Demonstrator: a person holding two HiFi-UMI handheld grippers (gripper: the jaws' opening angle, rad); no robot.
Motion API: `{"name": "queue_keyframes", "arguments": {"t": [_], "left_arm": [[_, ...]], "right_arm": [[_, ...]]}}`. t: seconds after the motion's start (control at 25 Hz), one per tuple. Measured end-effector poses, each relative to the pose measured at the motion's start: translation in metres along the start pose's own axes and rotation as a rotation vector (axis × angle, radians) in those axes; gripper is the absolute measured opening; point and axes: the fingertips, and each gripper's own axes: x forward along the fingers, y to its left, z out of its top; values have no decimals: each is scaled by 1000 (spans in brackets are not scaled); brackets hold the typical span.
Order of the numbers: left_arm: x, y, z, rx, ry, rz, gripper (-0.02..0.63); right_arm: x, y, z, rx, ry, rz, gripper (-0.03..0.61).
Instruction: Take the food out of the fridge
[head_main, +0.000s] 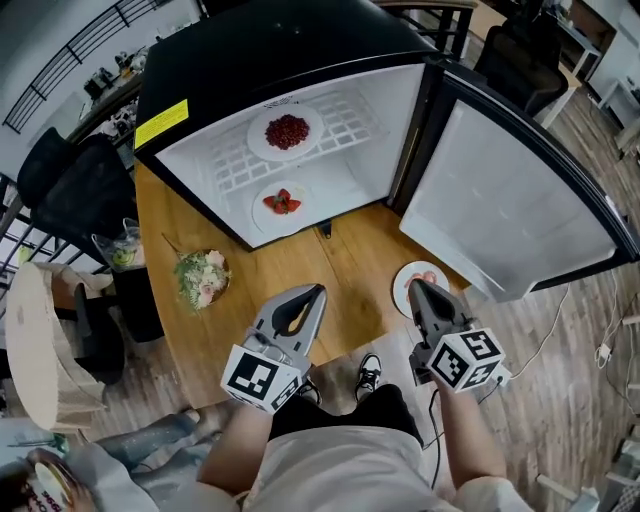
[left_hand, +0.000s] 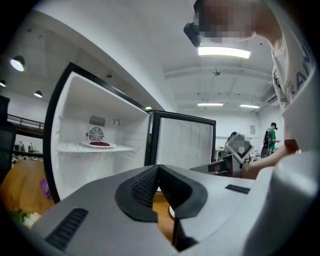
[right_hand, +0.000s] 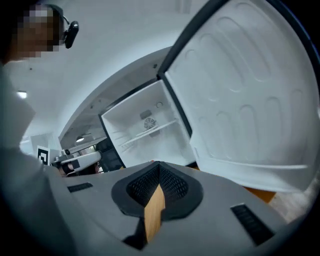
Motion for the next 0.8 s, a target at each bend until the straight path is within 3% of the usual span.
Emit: {"name": "queue_keyframes", "arguments": {"t": [0.16,0.32,0.56,0.8], "left_arm": [[-23,17,22,13,-50,69,6],[-48,35,42,44,-87,134,6],[-75,57,61,51,-121,206,6],[-74,62,61,65,-122,216,6]], "right_arm": [[13,49,33,-165,-43,90,20],[20,86,58,-267,-92,145,20],[31,121,73,-351,-127,189,20],[37,124,72,-349,-119,196,20]]}}
